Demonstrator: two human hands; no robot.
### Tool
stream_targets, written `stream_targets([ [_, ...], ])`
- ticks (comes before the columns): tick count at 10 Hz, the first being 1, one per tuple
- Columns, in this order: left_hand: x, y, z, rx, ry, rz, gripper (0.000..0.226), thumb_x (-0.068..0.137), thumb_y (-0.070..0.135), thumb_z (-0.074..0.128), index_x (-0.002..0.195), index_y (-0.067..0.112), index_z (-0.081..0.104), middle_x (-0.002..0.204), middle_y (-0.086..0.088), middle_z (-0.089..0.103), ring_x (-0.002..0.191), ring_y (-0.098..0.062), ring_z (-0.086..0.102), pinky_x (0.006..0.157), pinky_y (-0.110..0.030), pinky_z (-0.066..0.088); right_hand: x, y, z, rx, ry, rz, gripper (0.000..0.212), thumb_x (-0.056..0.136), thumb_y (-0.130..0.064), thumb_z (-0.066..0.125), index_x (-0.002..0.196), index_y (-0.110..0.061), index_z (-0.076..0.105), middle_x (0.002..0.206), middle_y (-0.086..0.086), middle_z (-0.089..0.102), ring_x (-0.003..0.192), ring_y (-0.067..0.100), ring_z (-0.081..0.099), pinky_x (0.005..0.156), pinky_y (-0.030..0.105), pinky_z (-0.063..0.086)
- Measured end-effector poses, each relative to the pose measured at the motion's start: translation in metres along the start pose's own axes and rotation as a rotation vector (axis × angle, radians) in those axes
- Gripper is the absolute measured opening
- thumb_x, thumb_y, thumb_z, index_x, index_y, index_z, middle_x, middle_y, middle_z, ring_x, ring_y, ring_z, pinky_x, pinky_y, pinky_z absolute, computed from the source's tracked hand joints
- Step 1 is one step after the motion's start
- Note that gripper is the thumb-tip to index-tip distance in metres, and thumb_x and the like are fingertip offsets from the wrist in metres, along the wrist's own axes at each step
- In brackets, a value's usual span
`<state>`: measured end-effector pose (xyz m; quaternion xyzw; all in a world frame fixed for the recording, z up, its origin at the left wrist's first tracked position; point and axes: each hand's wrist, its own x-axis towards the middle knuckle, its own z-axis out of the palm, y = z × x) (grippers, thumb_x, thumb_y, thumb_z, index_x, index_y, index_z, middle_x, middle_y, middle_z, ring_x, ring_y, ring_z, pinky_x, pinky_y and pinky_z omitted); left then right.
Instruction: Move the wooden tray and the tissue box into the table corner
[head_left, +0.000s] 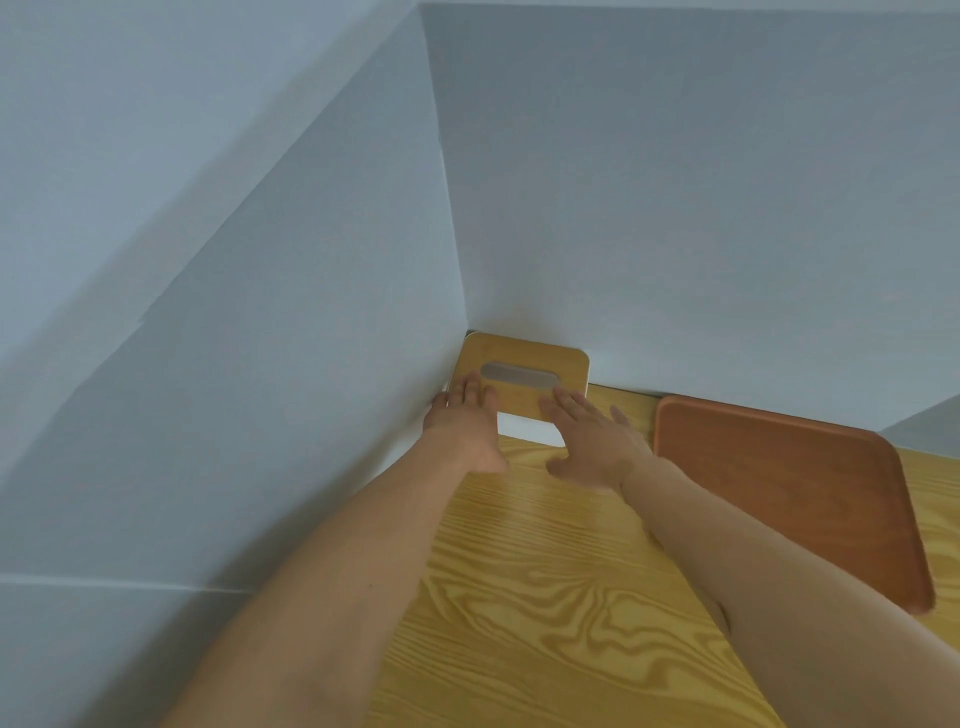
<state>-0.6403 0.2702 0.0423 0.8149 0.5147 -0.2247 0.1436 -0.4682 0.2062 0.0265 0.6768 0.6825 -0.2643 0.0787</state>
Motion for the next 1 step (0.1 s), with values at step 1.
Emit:
stream_targets([
  [1,-0.0101,-0.0027,-0.0142,-0.069,0.101,0.04,0.081,0.085,0.047,0.06,0.153,0.016,0.028,0.166,-0.01,0.016,0.152,-0.028,0.016,0.116,-0.046,0.03,-0.0128,0.0006,-0.0168,-0.02,0.098,-0.022,0.071,0.098,-0.041,0.05,0.16,-0.024,0.02,0.17,-0.002,0.013,0.155,0.019,0.009,0.123,0.046,0.016],
])
